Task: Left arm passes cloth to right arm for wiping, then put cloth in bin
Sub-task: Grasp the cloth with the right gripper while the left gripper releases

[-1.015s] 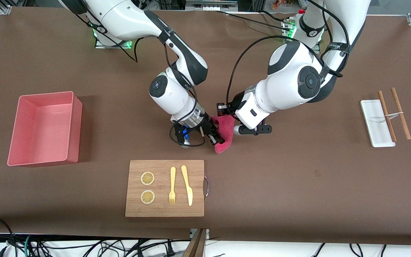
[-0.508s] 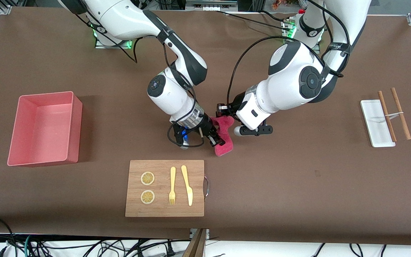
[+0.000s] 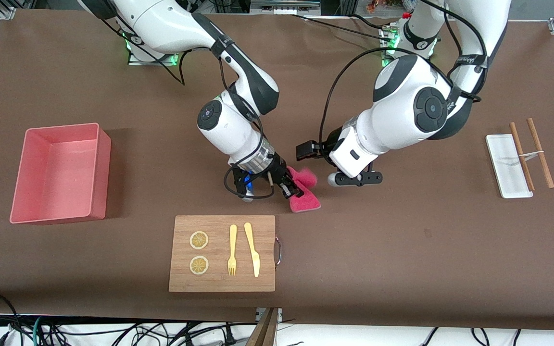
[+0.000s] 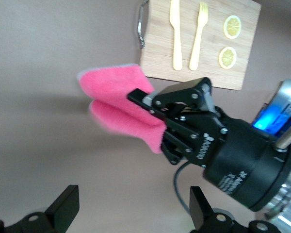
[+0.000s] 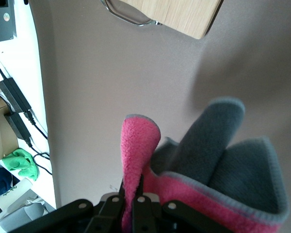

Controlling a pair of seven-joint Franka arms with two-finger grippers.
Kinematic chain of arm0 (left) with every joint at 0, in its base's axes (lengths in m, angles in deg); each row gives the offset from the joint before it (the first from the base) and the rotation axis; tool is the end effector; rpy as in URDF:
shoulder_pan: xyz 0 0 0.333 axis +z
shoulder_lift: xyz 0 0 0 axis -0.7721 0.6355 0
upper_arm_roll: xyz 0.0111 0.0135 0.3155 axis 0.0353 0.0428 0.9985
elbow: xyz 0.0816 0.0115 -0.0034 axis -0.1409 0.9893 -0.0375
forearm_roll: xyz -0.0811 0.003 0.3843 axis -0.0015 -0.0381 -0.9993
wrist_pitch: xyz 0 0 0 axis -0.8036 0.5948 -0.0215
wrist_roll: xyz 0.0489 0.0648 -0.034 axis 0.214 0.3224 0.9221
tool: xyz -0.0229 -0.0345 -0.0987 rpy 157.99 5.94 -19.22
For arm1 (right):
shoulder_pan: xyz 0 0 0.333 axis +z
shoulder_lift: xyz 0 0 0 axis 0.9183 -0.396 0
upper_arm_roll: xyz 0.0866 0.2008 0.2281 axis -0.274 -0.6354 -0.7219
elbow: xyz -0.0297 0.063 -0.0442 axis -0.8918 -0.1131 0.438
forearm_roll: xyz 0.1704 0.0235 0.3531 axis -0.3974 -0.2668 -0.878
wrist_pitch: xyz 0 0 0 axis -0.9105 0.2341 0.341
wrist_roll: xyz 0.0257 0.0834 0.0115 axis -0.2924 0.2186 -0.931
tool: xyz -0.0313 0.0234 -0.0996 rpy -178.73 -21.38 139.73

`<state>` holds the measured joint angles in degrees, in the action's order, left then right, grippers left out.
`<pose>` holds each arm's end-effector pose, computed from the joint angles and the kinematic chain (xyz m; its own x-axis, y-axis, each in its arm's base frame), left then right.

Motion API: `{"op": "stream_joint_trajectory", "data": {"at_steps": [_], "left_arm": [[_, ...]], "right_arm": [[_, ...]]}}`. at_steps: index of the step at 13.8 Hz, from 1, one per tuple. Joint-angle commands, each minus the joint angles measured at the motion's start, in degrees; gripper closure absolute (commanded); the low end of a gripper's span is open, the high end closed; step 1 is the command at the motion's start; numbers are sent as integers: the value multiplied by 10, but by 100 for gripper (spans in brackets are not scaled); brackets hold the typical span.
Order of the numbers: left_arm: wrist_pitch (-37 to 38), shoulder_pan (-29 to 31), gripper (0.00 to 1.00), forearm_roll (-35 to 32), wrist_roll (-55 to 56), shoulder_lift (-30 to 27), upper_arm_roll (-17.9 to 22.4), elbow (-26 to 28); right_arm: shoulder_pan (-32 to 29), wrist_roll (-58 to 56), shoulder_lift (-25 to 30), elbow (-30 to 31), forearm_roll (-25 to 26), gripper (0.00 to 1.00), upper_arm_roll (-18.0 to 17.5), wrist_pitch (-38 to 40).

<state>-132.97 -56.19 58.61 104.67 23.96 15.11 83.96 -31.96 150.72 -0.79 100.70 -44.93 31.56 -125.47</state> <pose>0.6064 -0.3418 0.4606 0.9794 0.1023 -0.1741 0.1635 -0.9076 0.3867 0.6064 0.4953 0.3311 0.4808 -0.7833 -0.3940 -0.8327 -0.2673 -0.4849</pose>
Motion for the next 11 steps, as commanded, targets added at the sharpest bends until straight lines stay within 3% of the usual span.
{"op": "stream_joint_trajectory", "data": {"at_steps": [1,5,8,11], "left_arm": [[52,5,0,-53,-1,-25,1,-1],[130,34,0,-143,-2,-53,1,-3],[175,77,0,-147,-14,-71,1,-3],[186,128,0,-146,-125,-80,1,-3]], "right_arm": [[4,-5,-2,-9,-5,100,-4,2],[8,2,-7,10,-4,100,-29,2],[10,1,-5,31,-3,100,-42,22],[9,-4,-5,46,0,100,-42,104]]}}
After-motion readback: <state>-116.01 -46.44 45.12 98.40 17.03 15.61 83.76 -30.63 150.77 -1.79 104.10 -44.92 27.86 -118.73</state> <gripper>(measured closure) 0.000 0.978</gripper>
